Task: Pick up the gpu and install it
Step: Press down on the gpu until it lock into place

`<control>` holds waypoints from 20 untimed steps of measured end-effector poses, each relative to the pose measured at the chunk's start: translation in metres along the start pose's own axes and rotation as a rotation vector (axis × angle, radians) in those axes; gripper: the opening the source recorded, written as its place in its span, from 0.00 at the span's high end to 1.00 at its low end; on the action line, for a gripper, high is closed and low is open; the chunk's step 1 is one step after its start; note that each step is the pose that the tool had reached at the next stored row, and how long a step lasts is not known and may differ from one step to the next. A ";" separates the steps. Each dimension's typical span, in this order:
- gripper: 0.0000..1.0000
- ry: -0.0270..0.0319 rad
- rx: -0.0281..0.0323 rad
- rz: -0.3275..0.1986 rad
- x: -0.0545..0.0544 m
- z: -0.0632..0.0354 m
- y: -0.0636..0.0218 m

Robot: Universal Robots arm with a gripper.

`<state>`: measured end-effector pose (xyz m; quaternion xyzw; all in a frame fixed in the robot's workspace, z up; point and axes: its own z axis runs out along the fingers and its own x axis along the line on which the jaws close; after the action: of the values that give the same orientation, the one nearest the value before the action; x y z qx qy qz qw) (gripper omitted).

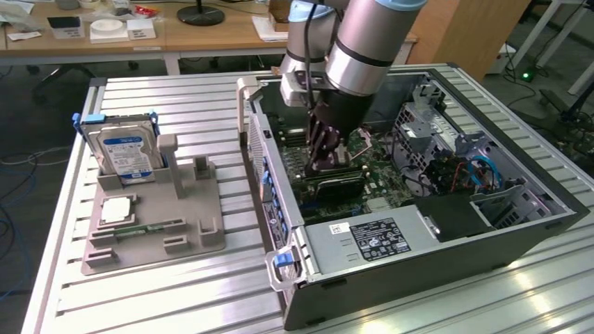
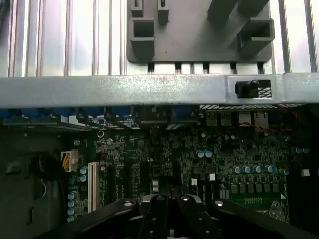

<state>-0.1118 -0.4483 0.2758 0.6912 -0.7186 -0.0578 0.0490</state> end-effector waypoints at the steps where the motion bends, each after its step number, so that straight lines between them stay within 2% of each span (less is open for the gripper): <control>1: 0.89 -0.0003 0.0099 -0.001 0.000 0.0001 0.0007; 4: 0.89 -0.0003 0.0176 -0.003 0.000 0.0009 0.0060; 6: 0.89 0.0013 0.0267 -0.002 0.001 0.0023 0.0130; 15: 0.89 0.0018 0.0276 -0.005 0.004 0.0071 0.0124; 20: 0.89 0.0027 0.0273 -0.005 0.005 0.0148 0.0112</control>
<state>-0.1252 -0.4522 0.2628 0.6936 -0.7176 -0.0471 0.0404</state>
